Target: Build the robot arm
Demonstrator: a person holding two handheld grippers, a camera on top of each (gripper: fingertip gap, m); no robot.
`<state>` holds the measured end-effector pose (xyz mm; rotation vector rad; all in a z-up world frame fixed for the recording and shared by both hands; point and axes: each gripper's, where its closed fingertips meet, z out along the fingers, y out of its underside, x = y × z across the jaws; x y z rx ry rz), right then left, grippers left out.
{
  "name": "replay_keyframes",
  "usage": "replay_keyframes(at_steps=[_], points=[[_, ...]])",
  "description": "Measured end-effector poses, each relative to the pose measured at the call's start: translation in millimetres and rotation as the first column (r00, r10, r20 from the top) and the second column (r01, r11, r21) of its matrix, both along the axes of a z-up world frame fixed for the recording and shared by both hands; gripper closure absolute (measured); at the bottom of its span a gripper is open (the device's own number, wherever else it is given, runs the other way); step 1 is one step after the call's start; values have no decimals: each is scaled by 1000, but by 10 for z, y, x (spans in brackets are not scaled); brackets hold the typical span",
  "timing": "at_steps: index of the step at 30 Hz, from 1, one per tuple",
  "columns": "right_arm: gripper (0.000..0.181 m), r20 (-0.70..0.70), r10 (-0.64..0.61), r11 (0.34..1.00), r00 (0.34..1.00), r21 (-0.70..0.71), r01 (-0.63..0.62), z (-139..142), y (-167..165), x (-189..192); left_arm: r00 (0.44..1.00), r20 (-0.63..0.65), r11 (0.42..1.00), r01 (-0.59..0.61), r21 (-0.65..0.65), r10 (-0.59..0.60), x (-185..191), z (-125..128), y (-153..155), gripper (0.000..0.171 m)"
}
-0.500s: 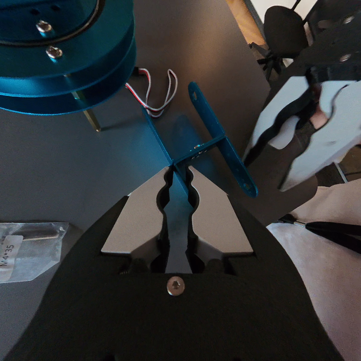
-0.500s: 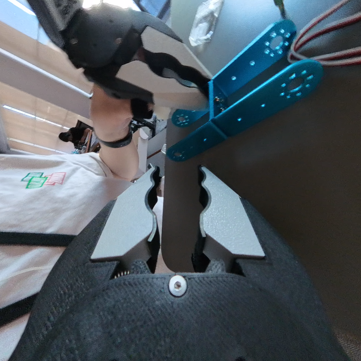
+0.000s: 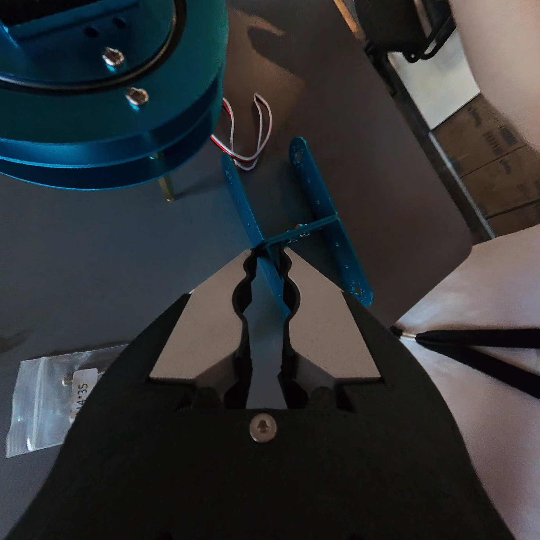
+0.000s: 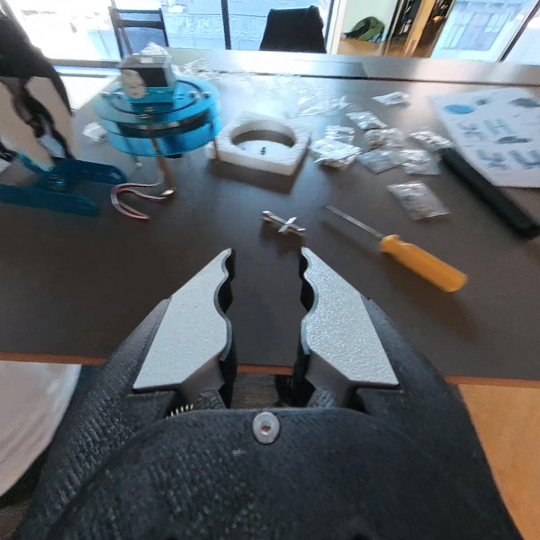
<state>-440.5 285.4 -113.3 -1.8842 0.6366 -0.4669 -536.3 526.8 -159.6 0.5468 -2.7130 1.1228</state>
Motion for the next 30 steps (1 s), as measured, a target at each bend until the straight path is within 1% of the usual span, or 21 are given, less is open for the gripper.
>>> replay_keyframes(at_steps=[2, 4, 7, 10, 13, 14, 15, 16, 17, 19, 22, 24, 26, 28, 29, 30], points=[[137, 37, -8, 998, 999, -61, 11, 7, -187, 262, 999, -40, 999, -38, -20, 37, 26, 22, 13, 154], [136, 50, -1, 987, 999, -161, 10, -37, -342, 499, 996, -57, 996, -72, -48, 69, 47, 89, 58, 152], [137, 41, 51, 953, 998, -300, -37, -127, -502, 808, 987, -22, 983, -161, -92, 159, 123, 213, 150, 152], [136, -50, 133, 926, 990, -349, -142, -225, -553, 1034, 962, 5, 956, -269, -121, 271, 128, 281, 219, 152], [136, -217, 184, 897, 959, -363, -254, -428, -681, 1164, 935, -41, 917, -352, -186, 351, 8, 352, 182, 155], [133, -270, 198, 899, 942, -334, -285, -486, -701, 1184, 924, -54, 902, -382, -200, 379, -26, 369, 169, 155], [138, -306, 223, 916, 925, -258, -306, -482, -669, 1195, 912, -63, 887, -408, -215, 404, -60, 390, 153, 155], [156, -324, 255, 925, 911, -194, -328, -466, -641, 1192, 902, -68, 872, -429, -236, 426, -89, 422, 131, 155], [160, -349, 275, 925, 896, -157, -345, -467, -631, 1167, 892, -63, 854, -448, -264, 448, -106, 466, 108, 155], [164, -351, 270, 937, 897, -117, -328, -447, -631, 1143, 865, -25, 816, -482, -319, 501, -104, 551, 95, 155], [165, -278, 233, 960, 932, -86, -265, -418, -658, 1039, 829, 41, 770, -499, -399, 558, -104, 662, 116, 145], [165, -231, 226, 973, 946, 2, -232, -290, -597, 855, 820, 65, 742, -478, -471, 569, -131, 772, 118, 144], [166, -208, 208, 975, 956, 123, -186, -72, -456, 608, 823, 72, 722, -449, -527, 564, -154, 876, 120, 140], [166, -203, 205, 957, 957, 247, -153, 157, -214, 297, 833, 79, 711, -413, -569, 547, -140, 974, 109, 140], [166, -210, 213, 949, 954, 279, -150, 226, -69, 128, 837, 74, 705, -405, -582, 543, -105, 1008, 103, 139], [166, -215, 220, 947, 951, 281, -156, 256, 78, -26, 845, 58, 702, -402, -588, 532, -64, 1033, 87, 139]])
